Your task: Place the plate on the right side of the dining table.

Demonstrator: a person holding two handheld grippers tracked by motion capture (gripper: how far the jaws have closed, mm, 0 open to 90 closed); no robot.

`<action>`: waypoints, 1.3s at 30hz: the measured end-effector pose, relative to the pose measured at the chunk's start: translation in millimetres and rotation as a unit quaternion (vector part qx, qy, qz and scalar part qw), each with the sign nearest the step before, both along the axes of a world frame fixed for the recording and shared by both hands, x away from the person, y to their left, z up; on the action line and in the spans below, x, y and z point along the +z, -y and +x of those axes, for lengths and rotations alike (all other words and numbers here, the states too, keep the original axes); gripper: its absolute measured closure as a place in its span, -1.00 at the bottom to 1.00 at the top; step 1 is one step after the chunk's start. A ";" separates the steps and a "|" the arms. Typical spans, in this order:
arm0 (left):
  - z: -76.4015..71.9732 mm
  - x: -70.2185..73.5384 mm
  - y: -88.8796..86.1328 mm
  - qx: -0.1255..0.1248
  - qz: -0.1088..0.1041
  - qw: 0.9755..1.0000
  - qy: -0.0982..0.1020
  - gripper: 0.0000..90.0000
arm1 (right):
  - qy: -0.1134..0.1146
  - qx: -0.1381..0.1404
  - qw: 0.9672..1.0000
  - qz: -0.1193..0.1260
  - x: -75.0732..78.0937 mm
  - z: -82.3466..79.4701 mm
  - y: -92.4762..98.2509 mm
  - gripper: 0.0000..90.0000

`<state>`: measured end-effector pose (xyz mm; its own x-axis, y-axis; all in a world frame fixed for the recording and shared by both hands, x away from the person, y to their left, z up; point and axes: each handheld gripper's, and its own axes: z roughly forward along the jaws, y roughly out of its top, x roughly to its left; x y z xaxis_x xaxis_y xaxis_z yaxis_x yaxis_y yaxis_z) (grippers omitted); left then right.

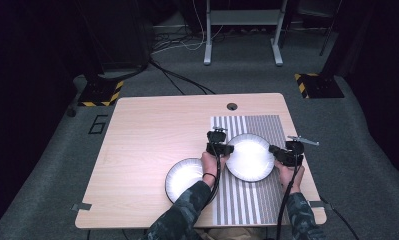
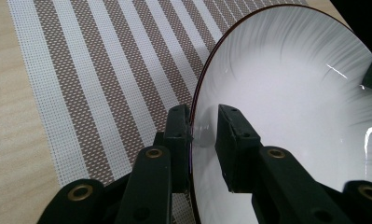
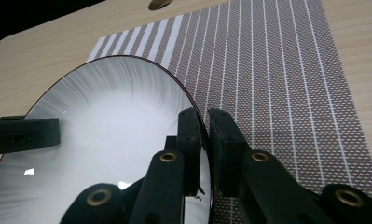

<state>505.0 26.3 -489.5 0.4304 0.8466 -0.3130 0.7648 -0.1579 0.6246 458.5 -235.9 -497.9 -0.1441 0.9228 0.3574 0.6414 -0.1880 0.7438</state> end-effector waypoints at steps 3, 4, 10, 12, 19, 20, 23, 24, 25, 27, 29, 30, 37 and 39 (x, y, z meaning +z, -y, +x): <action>2.6 -0.4 2.1 -0.002 0.009 1.000 -0.009 0.63 | -0.002 -0.001 1.000 0.004 -2.3 1.5 0.9 0.85; 3.5 -0.7 2.5 -0.004 0.011 1.000 -0.013 0.62 | -0.003 -0.003 1.000 0.005 -3.1 1.7 1.0 0.86; 6.5 -2.1 4.8 -0.004 0.022 0.999 -0.030 0.57 | -0.008 -0.007 1.000 0.009 -5.2 3.3 0.6 0.86; 7.3 -2.8 5.8 -0.001 0.028 0.999 -0.036 0.57 | -0.011 -0.010 1.000 0.010 -5.8 4.0 0.0 0.86; 9.3 -3.7 5.3 -0.002 0.025 0.999 -0.045 0.45 | -0.019 -0.011 1.000 0.015 -11.2 6.6 0.6 0.83; 9.0 -3.3 5.4 -0.001 0.025 0.999 -0.042 0.42 | -0.019 -0.010 1.000 0.016 -11.1 6.4 0.8 0.81; 8.9 -1.2 4.6 0.004 0.024 0.999 -0.042 0.20 | -0.015 -0.009 1.000 0.015 -8.1 5.5 1.6 0.59; 8.9 -0.7 3.9 0.004 0.023 0.999 -0.041 0.16 | -0.015 -0.008 1.000 0.015 -6.9 5.2 1.4 0.52; 8.9 -0.1 3.3 0.005 0.021 0.999 -0.042 0.10 | -0.014 -0.008 1.000 0.011 -5.7 4.9 1.7 0.40; 8.2 1.2 1.7 0.004 0.015 0.999 -0.041 -0.01 | -0.016 -0.006 1.000 0.013 -3.4 4.1 2.0 0.16; 6.8 3.3 0.5 0.000 0.006 0.999 -0.038 -0.09 | -0.017 -0.003 1.000 0.011 -2.0 3.4 2.5 -0.03; 6.0 4.9 -0.4 -0.007 0.004 0.999 -0.037 -0.12 | -0.018 0.001 1.000 0.012 -1.2 2.7 2.6 -0.11; -2.1 16.8 -6.3 -0.037 -0.009 0.999 -0.014 -0.37 | -0.018 0.023 1.000 -0.002 5.2 -4.7 -0.4 -0.65; -4.6 19.2 -8.9 -0.044 -0.014 0.999 -0.012 -0.43 | -0.017 0.029 0.999 -0.006 8.8 -7.5 -2.2 -0.69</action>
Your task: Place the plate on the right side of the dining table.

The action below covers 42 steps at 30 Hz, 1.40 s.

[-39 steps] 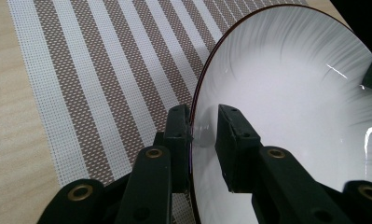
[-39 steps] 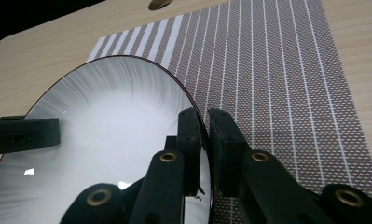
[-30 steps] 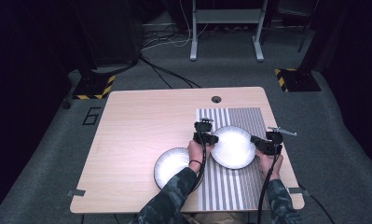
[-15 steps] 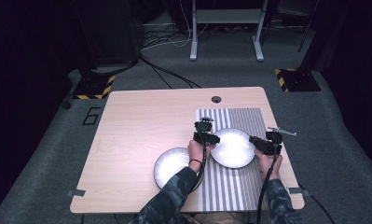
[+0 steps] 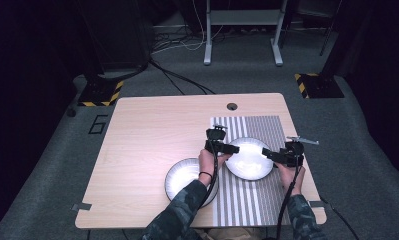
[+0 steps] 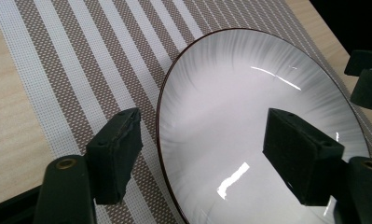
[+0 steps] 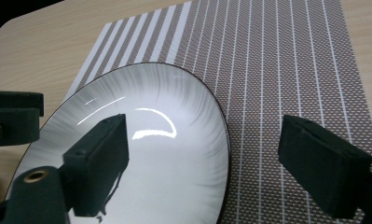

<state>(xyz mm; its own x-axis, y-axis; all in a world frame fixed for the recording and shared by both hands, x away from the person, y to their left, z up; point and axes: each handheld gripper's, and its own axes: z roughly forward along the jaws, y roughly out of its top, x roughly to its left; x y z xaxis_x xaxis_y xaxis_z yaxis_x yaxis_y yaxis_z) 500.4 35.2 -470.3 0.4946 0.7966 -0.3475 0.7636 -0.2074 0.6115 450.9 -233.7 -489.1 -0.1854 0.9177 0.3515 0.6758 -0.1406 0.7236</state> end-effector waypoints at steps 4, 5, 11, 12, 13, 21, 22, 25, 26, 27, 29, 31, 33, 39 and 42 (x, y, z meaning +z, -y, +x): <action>-4.8 4.0 -5.8 -0.009 0.002 1.000 0.008 -0.55 | 0.009 0.014 1.000 -0.010 6.7 -5.7 -2.9 -0.79; -6.1 5.0 -7.3 -0.010 0.002 1.000 0.010 -0.57 | 0.012 0.017 1.000 -0.011 8.3 -7.3 -3.5 -0.81; -13.3 7.2 -19.6 -0.019 -0.001 1.000 0.015 -0.65 | 0.014 0.031 0.999 -0.024 14.4 -15.6 -5.5 -0.93; -14.8 7.7 -21.7 -0.020 0.000 1.000 0.016 -0.66 | 0.016 0.031 0.999 -0.026 15.2 -17.4 -5.3 -0.94; -14.8 7.7 -21.7 -0.020 0.000 1.000 0.016 -0.67 | 0.016 0.031 0.999 -0.026 15.2 -17.4 -5.3 -0.94; -32.9 13.8 -43.6 -0.029 -0.011 0.999 0.033 -0.71 | 0.018 0.041 0.998 -0.043 19.8 -30.7 -2.8 -1.00; -32.9 13.8 -43.6 -0.029 -0.011 0.999 0.033 -0.72 | 0.018 0.041 0.998 -0.043 19.8 -30.7 -2.8 -1.00; -40.8 14.2 -54.4 -0.028 -0.010 0.999 0.042 -0.73 | 0.020 0.044 0.998 -0.049 21.1 -36.3 -2.0 -1.00; -42.4 13.7 -57.2 -0.028 -0.009 0.999 0.043 -0.73 | 0.021 0.044 0.997 -0.051 21.3 -37.3 -2.0 -1.00; -44.0 13.1 -60.1 -0.028 -0.007 0.999 0.044 -0.73 | 0.021 0.044 0.998 -0.050 21.9 -38.6 -2.1 -1.00; -46.7 11.6 -65.5 -0.023 -0.006 0.999 0.045 -0.74 | 0.022 0.046 0.997 -0.053 22.6 -40.7 -2.0 -1.00; -49.3 10.8 -71.4 -0.019 -0.006 0.999 0.047 -0.74 | 0.020 0.046 0.997 -0.053 23.1 -42.6 -2.5 -1.00; -52.0 10.8 -78.1 -0.017 -0.004 0.999 0.051 -0.74 | 0.021 0.049 0.997 -0.058 23.1 -44.5 -2.6 -1.00; -59.8 11.6 -98.1 -0.002 0.003 0.998 0.064 -0.75 | 0.024 0.047 0.996 -0.069 24.7 -52.1 -0.5 -1.00; -65.3 12.1 -118.3 0.015 0.007 0.997 0.074 -0.76 | 0.025 0.044 0.996 -0.076 24.9 -56.8 2.0 -1.00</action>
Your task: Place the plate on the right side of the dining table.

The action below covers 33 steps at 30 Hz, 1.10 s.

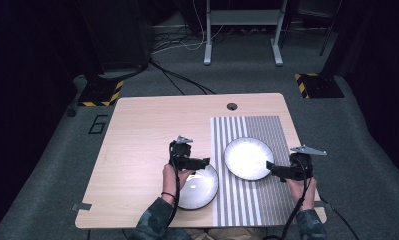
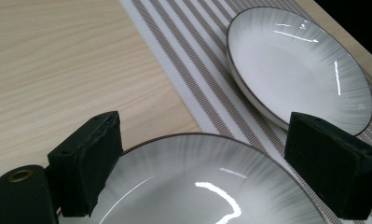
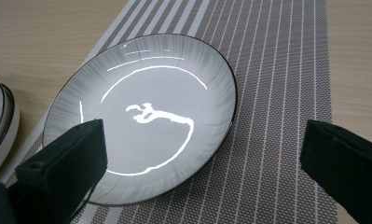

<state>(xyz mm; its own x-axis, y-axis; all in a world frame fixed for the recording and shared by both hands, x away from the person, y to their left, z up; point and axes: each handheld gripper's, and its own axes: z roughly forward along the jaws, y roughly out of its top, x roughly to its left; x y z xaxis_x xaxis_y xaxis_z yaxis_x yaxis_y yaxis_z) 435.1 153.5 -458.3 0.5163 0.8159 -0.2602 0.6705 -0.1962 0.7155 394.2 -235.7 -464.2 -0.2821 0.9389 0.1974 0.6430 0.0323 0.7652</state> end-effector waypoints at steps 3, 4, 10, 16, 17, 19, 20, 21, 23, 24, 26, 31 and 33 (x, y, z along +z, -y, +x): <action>-4.4 0.6 -17.0 0.013 0.004 1.000 0.012 -0.76 | -0.001 -0.004 1.000 -0.006 -0.6 -4.6 3.5 -1.00; -4.4 0.6 -17.0 0.013 0.004 1.000 0.012 -0.77 | -0.001 -0.004 1.000 -0.006 -0.6 -4.6 3.5 -1.00; -16.3 -2.7 -60.9 0.062 0.011 0.998 0.022 -0.78 | -0.004 -0.016 1.000 -0.019 -5.3 -14.0 14.1 -1.00; -26.7 -8.1 -98.4 0.099 0.022 0.994 0.037 -0.80 | -0.008 -0.027 0.999 -0.034 -12.5 -19.5 20.0 -1.00; -28.0 -9.5 -104.0 0.107 0.028 0.993 0.042 -0.81 | -0.009 -0.027 0.999 -0.034 -14.0 -20.5 20.6 -1.00; -30.7 -13.6 -115.6 0.118 0.037 0.991 0.046 -0.81 | -0.008 -0.032 0.999 -0.039 -17.0 -22.1 21.9 -1.00; -32.0 -16.3 -121.0 0.125 0.043 0.990 0.044 -0.82 | -0.007 -0.034 0.998 -0.044 -18.8 -22.8 22.7 -1.00; -33.3 -19.5 -126.3 0.128 0.048 0.990 0.044 -0.82 | -0.006 -0.037 0.998 -0.050 -20.8 -23.5 23.7 -1.00; -36.6 -26.9 -135.1 0.140 0.054 0.988 0.042 -0.83 | -0.008 -0.042 0.998 -0.053 -25.0 -24.7 24.7 -1.00; -38.3 -30.6 -139.0 0.141 0.060 0.987 0.041 -0.83 | -0.009 -0.042 0.998 -0.056 -27.5 -24.9 25.4 -1.00; -41.6 -38.9 -144.3 0.146 0.072 0.986 0.037 -0.84 | -0.015 -0.044 0.997 -0.063 -32.5 -24.9 26.2 -1.00; -48.1 -52.6 -151.5 0.144 0.107 0.983 0.031 -0.90 | -0.019 -0.048 0.995 -0.086 -42.2 -25.0 26.6 -1.00; -48.8 -56.3 -153.1 0.143 0.110 0.983 0.030 -0.91 | -0.024 -0.052 0.994 -0.092 -45.3 -24.1 25.7 -1.00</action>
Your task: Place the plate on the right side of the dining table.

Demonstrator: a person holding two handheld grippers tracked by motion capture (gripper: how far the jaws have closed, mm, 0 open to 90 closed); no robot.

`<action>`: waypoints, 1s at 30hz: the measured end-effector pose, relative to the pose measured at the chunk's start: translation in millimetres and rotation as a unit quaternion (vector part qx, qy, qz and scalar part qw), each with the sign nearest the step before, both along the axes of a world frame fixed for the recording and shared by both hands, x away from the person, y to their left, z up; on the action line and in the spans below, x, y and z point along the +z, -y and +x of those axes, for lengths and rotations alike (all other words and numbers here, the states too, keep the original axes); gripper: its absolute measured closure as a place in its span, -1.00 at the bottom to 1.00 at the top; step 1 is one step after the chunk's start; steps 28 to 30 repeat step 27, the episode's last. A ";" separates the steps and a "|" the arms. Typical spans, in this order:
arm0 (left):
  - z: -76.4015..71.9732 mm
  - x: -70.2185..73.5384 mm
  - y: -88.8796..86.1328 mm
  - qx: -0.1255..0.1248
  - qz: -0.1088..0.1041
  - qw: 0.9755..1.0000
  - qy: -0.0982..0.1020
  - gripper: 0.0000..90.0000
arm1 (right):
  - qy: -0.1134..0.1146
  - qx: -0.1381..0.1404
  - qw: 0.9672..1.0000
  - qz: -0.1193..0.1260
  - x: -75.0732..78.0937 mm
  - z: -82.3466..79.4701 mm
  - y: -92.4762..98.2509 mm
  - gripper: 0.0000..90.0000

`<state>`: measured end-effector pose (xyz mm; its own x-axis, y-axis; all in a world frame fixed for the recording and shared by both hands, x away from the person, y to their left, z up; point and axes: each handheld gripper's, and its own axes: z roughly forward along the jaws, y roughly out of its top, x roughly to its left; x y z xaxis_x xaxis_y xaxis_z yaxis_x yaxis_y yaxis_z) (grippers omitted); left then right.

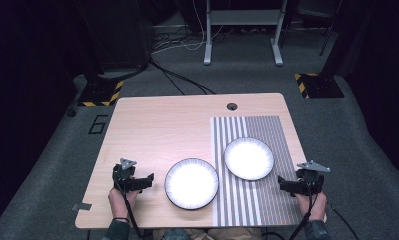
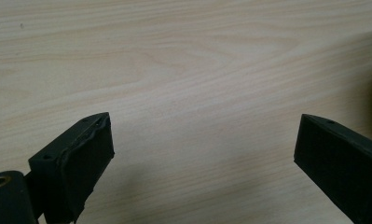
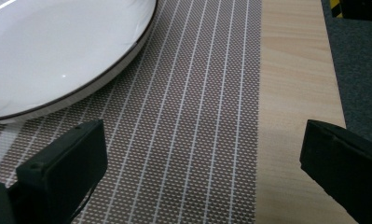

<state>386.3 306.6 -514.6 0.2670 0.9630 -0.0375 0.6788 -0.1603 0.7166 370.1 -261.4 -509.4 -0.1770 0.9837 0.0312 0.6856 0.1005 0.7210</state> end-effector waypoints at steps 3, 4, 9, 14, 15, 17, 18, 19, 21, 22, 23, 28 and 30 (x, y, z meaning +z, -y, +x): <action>-0.2 -4.7 -1.2 -0.004 0.008 1.000 0.001 -0.94 | -0.003 -0.004 1.000 -0.012 -4.2 1.4 -1.6 -1.00; 0.0 -6.4 -1.1 0.000 0.009 1.000 -0.002 -0.95 | -0.006 -0.005 1.000 -0.015 -5.3 1.6 -2.3 -1.00; -2.2 -15.7 -3.3 0.014 0.014 1.000 0.001 -0.95 | -0.013 0.002 1.000 -0.028 -13.8 3.5 -5.4 -1.00; -3.2 -16.4 -4.2 0.009 0.016 1.000 0.003 -0.97 | -0.004 -0.006 1.000 -0.010 -19.0 0.8 -3.9 -1.00; -2.9 -16.6 -4.1 0.010 0.014 1.000 0.003 -0.98 | -0.003 -0.005 1.000 -0.010 -19.3 0.8 -4.0 -1.00; -2.5 -16.6 -4.0 0.010 0.015 1.000 0.002 -0.98 | -0.002 -0.005 1.000 -0.010 -19.4 0.8 -4.0 -1.00; -2.5 -16.5 -3.9 0.011 0.016 1.000 0.002 -0.99 | -0.004 -0.005 1.000 -0.010 -19.2 0.7 -3.9 -1.00; -2.5 -16.5 -3.9 0.011 0.016 1.000 0.002 -0.99 | -0.004 -0.005 1.000 -0.010 -19.2 0.7 -3.9 -1.00; -2.6 -16.7 -3.7 0.012 0.018 1.000 0.004 -0.99 | -0.004 -0.005 1.000 -0.010 -19.3 0.7 -3.9 -1.00; -2.6 -16.9 -3.7 0.013 0.017 1.000 0.004 -0.99 | -0.003 -0.005 1.000 -0.010 -19.4 0.7 -4.0 -1.00; -2.6 -16.7 -3.8 0.013 0.015 1.000 0.002 -0.99 | -0.003 -0.005 1.000 -0.010 -19.4 0.7 -4.0 -1.00; -2.5 -16.7 -3.6 0.015 0.017 1.000 0.002 -0.99 | -0.003 -0.005 1.000 -0.010 -19.4 0.7 -4.0 -1.00; -2.5 -16.7 -3.6 0.015 0.017 1.000 0.002 -0.99 | -0.003 -0.005 1.000 -0.010 -19.4 0.7 -4.0 -1.00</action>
